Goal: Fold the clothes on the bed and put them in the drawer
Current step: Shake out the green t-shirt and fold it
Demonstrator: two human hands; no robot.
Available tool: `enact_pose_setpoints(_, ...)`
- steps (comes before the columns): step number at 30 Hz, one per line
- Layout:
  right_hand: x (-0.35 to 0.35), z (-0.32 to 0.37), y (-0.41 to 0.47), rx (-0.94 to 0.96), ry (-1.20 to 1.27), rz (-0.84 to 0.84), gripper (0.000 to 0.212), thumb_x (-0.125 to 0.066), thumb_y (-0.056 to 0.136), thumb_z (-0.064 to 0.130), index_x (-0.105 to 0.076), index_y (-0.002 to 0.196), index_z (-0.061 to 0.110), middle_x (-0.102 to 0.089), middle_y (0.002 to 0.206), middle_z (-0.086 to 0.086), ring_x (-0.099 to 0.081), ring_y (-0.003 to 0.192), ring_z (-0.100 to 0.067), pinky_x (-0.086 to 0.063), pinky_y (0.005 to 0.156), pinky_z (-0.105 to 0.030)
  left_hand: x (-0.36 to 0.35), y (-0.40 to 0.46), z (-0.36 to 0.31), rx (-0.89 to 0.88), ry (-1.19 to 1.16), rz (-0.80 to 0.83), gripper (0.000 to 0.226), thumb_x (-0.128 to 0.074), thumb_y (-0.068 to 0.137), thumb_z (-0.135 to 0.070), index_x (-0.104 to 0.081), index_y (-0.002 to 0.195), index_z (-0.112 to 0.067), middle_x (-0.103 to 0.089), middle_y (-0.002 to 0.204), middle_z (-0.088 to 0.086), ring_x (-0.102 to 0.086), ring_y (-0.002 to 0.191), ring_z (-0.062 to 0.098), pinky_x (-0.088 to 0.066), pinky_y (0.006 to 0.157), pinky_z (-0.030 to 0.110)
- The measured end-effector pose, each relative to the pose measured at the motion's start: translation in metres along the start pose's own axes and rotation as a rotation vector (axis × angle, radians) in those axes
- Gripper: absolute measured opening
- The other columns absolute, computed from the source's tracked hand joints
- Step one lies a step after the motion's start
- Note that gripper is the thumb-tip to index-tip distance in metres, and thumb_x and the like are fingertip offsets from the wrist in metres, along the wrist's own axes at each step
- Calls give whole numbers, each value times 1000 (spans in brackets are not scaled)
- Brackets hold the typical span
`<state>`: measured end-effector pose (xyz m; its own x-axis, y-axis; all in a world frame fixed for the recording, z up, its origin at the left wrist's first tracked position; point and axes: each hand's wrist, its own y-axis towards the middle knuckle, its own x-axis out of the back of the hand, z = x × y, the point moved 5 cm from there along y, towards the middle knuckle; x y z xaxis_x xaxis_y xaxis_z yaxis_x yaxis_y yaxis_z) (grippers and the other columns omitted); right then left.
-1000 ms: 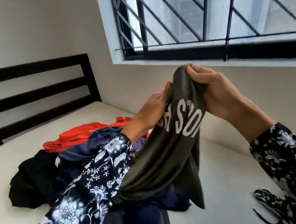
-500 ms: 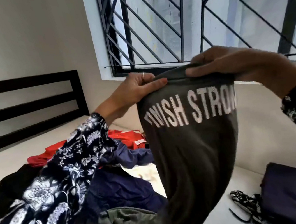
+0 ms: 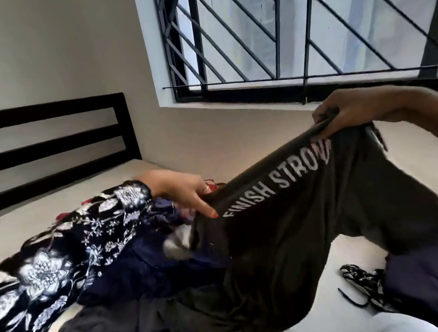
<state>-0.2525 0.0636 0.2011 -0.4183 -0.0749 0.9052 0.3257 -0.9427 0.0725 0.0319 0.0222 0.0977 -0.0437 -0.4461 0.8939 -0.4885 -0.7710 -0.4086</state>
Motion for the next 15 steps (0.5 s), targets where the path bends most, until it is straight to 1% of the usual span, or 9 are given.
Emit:
enact_pose_setpoints(2, -18, -3, -1, -19, -113, 134, 26, -79, 77, 27, -61, 59, 18, -61, 60, 6, -55, 56, -6, -44, 56, -21, -7, 3, 13, 39, 52, -113, 28, -68, 87, -29, -66, 106, -8, -71, 82, 7, -62, 63, 15, -46, 61, 21)
enact_pose_setpoints(4, -34, -14, 1, -49, -248, 233, 17, -81, 75, 25, -65, 69, 23, -69, 72, 4, -64, 69, -11, -50, 69, -27, 2, 1, 22, 48, 126, -381, 24, -70, 82, -23, -68, 102, -9, -72, 91, 7, -65, 79, 21, -43, 66, 24)
enact_pose_setpoints(6, -45, -23, 1, -65, -352, 267, 21, -79, 77, 15, -62, 77, 28, -70, 82, 5, -65, 82, -16, -49, 76, -29, 15, -9, 23, 43, 144, -645, 14, -68, 80, -14, -67, 94, -11, -69, 92, 10, -65, 90, 29, -44, 70, 29)
enact_pose_setpoints(8, -53, -30, -2, -88, -452, 227, 32, -69, 80, 6, -62, 98, 31, -69, 101, 0, -62, 98, -23, -48, 86, -32, 24, -20, 20, 36, 163, -824, 14, -63, 79, -5, -63, 92, -12, -68, 93, 12, -64, 92, 33, -45, 72, 33)
enact_pose_setpoints(9, -56, -32, -3, -101, -515, 182, 40, -63, 82, 2, -62, 115, 25, -67, 114, -5, -60, 107, -26, -46, 91, -33, 27, -25, 17, 26, 187, -896, 21, -60, 80, -1, -62, 97, -12, -68, 95, 11, -63, 93, 34, -45, 73, 35)
enact_pose_setpoints(10, -57, -34, -4, -113, -570, 129, 51, -57, 83, 0, -56, 130, 19, -63, 124, -7, -57, 115, -27, -45, 96, -33, 29, -28, 15, 10, 205, -956, 28, -56, 80, 3, -62, 102, -13, -67, 97, 11, -63, 93, 35, -46, 73, 37)
enact_pose_setpoints(12, -60, -38, -6, -104, -623, 55, 64, -51, 82, -1, -45, 141, 22, -58, 131, -5, -53, 121, -25, -45, 97, -34, 29, -33, 11, -23, 237, -1045, 36, -51, 83, 8, -57, 111, -13, -65, 100, 10, -63, 91, 37, -48, 72, 41)
enact_pose_setpoints(13, -61, -41, -8, -88, -641, 33, 66, -51, 83, 2, -41, 143, 27, -57, 129, -1, -53, 120, -24, -47, 92, -34, 28, -33, 11, -30, 265, -1073, 39, -50, 84, 8, -55, 117, -13, -64, 102, 9, -63, 91, 38, -50, 72, 44)
enact_pose_setpoints(15, -64, -40, -13, -86, -690, 42, 62, -56, 87, 18, -37, 144, 35, -52, 125, 5, -52, 119, -20, -49, 84, -33, 28, -32, 11, -26, 321, -1110, 46, -48, 88, 8, -49, 129, -13, -61, 109, 8, -64, 92, 39, -51, 71, 46)
